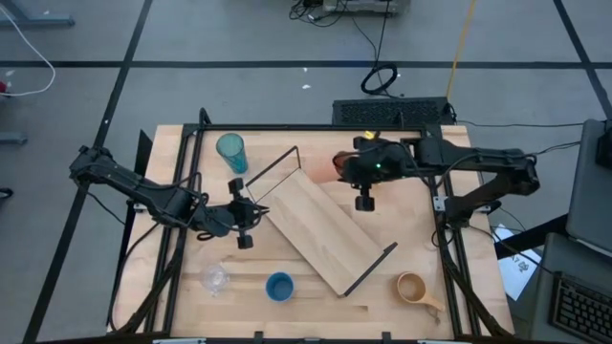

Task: Stack small to large cups/mugs on shelf
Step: Put the orange cup on the shelf

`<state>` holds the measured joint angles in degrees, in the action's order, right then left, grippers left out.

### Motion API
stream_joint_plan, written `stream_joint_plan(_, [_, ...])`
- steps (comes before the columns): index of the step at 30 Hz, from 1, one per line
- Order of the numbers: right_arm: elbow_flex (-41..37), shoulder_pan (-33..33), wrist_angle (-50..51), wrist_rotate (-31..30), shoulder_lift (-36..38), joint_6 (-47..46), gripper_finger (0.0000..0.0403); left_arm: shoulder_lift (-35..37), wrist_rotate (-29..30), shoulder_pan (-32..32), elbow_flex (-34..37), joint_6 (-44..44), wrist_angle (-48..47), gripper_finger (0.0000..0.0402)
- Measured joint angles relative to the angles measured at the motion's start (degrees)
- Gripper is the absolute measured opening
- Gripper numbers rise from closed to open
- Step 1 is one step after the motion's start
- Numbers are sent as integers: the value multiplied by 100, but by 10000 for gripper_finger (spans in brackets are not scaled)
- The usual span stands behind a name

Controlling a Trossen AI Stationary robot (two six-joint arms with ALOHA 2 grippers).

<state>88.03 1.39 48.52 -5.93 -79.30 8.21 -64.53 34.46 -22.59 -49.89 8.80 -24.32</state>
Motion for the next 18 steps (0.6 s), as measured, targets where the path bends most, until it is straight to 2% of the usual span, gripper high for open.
stream_joint_plan(7, [-736,0,-929,15,694,458,0,0,-4,-2,3,-79,119,31])
stream_joint_plan(18, [-1860,1,-2295,85,1402,2551,0,0,-4,0,7,-118,176,31])
